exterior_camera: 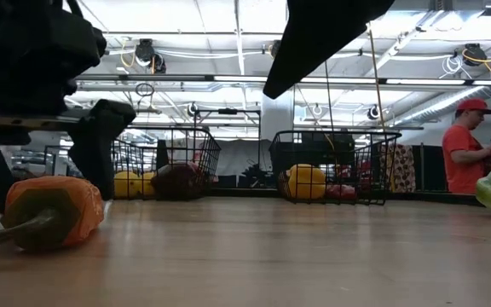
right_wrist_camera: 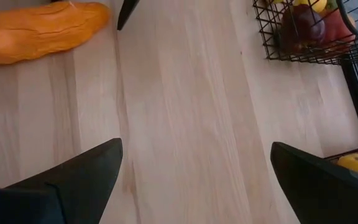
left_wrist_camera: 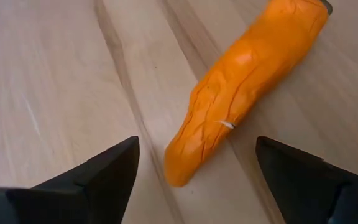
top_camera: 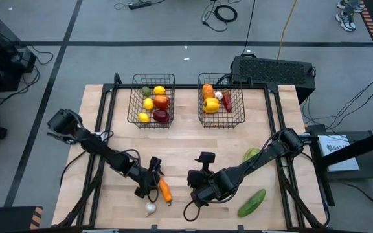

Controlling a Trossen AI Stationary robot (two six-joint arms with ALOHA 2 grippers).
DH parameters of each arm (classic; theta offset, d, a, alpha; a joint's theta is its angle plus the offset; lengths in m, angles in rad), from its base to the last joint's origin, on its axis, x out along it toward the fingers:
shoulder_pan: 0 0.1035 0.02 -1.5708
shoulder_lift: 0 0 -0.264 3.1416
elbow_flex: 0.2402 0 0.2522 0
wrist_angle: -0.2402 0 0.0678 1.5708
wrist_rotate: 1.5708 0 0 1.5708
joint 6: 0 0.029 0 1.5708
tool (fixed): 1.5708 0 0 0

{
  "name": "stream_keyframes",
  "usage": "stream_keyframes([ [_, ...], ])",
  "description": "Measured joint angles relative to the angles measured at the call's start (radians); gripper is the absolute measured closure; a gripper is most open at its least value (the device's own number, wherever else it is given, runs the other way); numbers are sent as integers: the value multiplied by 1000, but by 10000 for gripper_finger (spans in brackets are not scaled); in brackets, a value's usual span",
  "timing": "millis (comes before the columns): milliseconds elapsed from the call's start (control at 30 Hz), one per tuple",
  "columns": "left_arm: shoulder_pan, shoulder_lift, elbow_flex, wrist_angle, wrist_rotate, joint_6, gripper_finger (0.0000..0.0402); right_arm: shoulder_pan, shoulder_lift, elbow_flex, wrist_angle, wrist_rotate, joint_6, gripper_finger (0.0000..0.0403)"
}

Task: Sort produce into baskets
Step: Put the orange chili pepper into the right mesh basket

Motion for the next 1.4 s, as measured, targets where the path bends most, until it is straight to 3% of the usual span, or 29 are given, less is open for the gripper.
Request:
stream_keyframes([
  [533, 1, 6, 1, -5, -11, 59, 207, 0, 0, 0, 4, 0, -3, 3],
  [767, 1, 6, 1, -6, -20, 3, 256, 0, 0, 0, 4, 0, -4, 3],
  [1033, 0, 6, 1, -10, -22, -136, 285, 0, 0, 0, 7, 1, -16, 3],
  [1400, 0, 6, 1, 13, -15, -165, 318, 0, 0, 0, 19, 1, -22, 3],
])
